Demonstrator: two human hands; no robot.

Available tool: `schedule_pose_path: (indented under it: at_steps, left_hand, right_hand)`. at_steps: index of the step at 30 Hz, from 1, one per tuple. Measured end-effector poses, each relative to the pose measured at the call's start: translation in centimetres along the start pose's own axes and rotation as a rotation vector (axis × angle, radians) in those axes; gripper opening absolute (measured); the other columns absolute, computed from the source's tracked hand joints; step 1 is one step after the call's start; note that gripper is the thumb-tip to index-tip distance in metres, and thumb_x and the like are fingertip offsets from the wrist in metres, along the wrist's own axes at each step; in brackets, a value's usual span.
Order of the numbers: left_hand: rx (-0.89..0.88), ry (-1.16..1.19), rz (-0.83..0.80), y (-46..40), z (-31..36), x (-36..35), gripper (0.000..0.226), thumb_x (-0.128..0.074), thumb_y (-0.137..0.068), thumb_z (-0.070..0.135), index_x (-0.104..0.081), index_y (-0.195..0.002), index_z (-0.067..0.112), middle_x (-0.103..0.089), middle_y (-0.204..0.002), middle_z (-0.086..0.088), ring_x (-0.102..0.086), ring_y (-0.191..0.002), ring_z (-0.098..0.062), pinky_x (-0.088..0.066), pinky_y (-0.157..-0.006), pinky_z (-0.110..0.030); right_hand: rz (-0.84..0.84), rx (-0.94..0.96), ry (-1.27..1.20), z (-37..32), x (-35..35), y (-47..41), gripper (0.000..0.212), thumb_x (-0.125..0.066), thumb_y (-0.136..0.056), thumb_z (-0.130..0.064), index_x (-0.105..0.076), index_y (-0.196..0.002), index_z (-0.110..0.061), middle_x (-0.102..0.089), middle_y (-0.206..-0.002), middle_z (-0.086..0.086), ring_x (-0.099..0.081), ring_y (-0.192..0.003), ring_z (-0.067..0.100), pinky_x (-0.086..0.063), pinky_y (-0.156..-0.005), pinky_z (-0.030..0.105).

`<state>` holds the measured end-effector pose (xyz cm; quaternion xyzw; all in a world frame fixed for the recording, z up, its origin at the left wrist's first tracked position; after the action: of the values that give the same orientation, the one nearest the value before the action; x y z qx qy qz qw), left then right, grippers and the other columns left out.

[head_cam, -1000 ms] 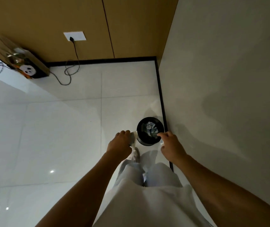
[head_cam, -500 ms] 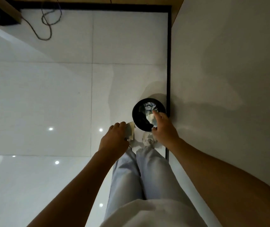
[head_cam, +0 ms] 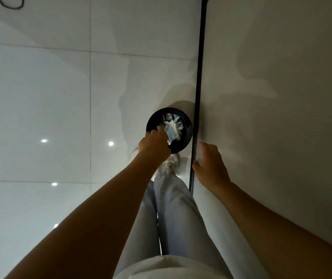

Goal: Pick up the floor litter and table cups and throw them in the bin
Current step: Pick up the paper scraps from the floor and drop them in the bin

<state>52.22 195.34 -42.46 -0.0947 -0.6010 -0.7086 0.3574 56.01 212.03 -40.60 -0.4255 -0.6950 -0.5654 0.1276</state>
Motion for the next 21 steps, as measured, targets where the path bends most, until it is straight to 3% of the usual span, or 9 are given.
schedule_pose_path:
  at_steps: [5, 12, 21]
  left_hand:
    - [-0.044, 0.011, 0.060, 2.0, 0.2, 1.2, 0.041, -0.060, -0.087, 0.023, -0.049, -0.124, 0.010, -0.056, -0.116, -0.009, -0.054, -0.107, -0.025, -0.051, -0.085, -0.036]
    - [-0.064, 0.040, 0.270, 11.3, -2.5, 6.3, 0.039, -0.043, -0.097, 0.028, -0.044, -0.134, 0.013, -0.053, -0.127, -0.007, -0.049, -0.117, -0.023, -0.041, -0.097, -0.033]
    - [0.306, 0.202, 0.469, 27.4, -13.6, 9.4, 0.040, -0.042, -0.098, 0.029, -0.043, -0.134, 0.012, -0.050, -0.130, -0.005, -0.044, -0.123, -0.023, -0.036, -0.101, -0.031]
  right_hand:
    - [-0.014, 0.052, 0.054, -1.9, 1.4, 0.2, 0.056, -0.057, -0.093, -0.016, -0.034, -0.144, -0.017, -0.032, -0.147, 0.009, -0.039, -0.130, 0.025, -0.036, -0.087, 0.022]
    - [-0.116, 0.352, 0.264, -13.2, 2.7, 3.1, 0.057, -0.056, -0.093, -0.018, -0.033, -0.145, -0.016, -0.029, -0.150, 0.008, -0.034, -0.136, 0.026, -0.043, -0.104, 0.035]
    - [-0.203, 0.802, 0.661, -29.2, 0.3, 15.9, 0.049, -0.049, -0.095, -0.021, -0.034, -0.141, -0.019, -0.039, -0.142, 0.005, -0.040, -0.124, 0.025, -0.047, -0.093, 0.036]
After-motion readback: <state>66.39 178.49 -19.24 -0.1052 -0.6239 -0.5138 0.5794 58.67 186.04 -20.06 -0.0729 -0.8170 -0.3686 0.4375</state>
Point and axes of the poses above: each hand's wrist, its own y-axis away from the middle knuckle, its own x-axis out of the back of the hand, z = x × y, the point moved 10 cm from there along -y, towards the middle knuckle
